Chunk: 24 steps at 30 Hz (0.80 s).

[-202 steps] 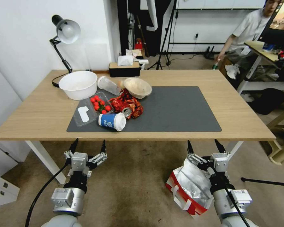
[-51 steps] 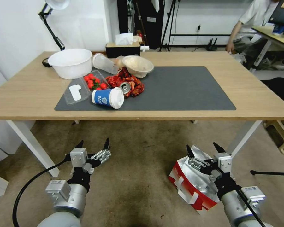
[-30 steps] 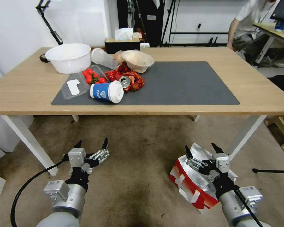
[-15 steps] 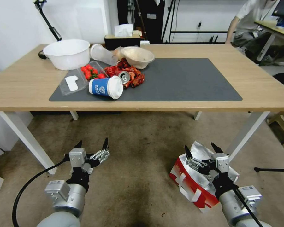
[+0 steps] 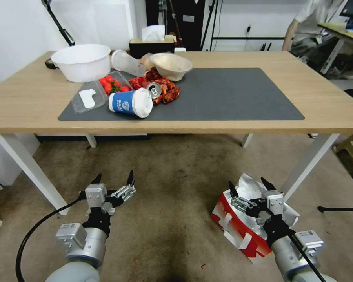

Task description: Pick up the food delivery bag from the floor and place it on the table.

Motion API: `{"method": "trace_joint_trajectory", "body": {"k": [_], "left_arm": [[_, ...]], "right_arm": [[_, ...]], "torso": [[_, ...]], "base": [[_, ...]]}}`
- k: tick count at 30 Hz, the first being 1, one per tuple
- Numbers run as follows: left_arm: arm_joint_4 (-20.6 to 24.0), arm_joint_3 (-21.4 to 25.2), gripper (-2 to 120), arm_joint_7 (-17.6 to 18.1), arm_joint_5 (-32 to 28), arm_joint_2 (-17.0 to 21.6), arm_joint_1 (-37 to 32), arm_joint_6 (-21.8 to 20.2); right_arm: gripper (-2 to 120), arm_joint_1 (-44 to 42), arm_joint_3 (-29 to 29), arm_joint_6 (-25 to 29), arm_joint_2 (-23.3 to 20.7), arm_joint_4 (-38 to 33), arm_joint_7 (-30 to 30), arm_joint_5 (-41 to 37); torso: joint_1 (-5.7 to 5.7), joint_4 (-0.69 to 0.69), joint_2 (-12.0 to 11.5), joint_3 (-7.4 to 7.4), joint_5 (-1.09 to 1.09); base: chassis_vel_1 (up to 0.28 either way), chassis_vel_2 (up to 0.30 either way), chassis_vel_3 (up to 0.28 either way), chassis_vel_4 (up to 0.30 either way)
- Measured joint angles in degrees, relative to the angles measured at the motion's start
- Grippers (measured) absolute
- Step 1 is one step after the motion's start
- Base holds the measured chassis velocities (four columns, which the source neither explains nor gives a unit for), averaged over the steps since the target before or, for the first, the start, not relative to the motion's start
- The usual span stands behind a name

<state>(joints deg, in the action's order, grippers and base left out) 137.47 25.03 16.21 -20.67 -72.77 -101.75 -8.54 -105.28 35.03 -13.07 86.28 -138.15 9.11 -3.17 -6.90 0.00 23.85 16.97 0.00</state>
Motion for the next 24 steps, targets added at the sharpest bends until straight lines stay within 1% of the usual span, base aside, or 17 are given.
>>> {"method": "trace_joint_trajectory", "body": {"k": [3,12,16,21,24], "left_arm": [[0.0,-0.1,100,0.0,0.1,-0.1,-0.1,0.0],[0.1,-0.1,100,0.1,0.0,-0.1,-0.2,0.0],[0.2,0.0,100,0.1,0.0,-0.2,-0.3,0.0],[0.3,0.0,100,0.3,0.0,-0.2,-0.4,0.2],[0.4,0.0,100,0.4,-0.1,-0.2,-0.5,0.2]], "right_arm": [[100,0.1,0.0,0.0,0.0,0.1,0.0,0.0],[100,0.0,0.0,0.0,-0.1,0.2,0.0,0.0],[100,-0.1,0.0,0.0,-0.1,0.1,0.0,0.0],[100,-0.2,0.0,0.0,-0.2,0.0,0.0,0.0],[100,-0.2,0.0,0.0,-0.2,0.0,0.1,0.1]], "torso": [[0.33,0.0,-1.0,-0.62,0.0],[0.91,0.0,-2.8,-1.86,0.0],[1.26,0.0,-4.0,-2.73,0.0],[1.56,0.0,-4.8,-3.28,0.0],[1.81,0.0,-5.8,-3.99,0.0]], "base": [[0.0,0.0,0.0,0.0],[0.0,0.0,0.0,0.0],[0.0,0.0,0.0,0.0],[0.0,0.0,0.0,0.0],[0.0,0.0,0.0,0.0]]}}
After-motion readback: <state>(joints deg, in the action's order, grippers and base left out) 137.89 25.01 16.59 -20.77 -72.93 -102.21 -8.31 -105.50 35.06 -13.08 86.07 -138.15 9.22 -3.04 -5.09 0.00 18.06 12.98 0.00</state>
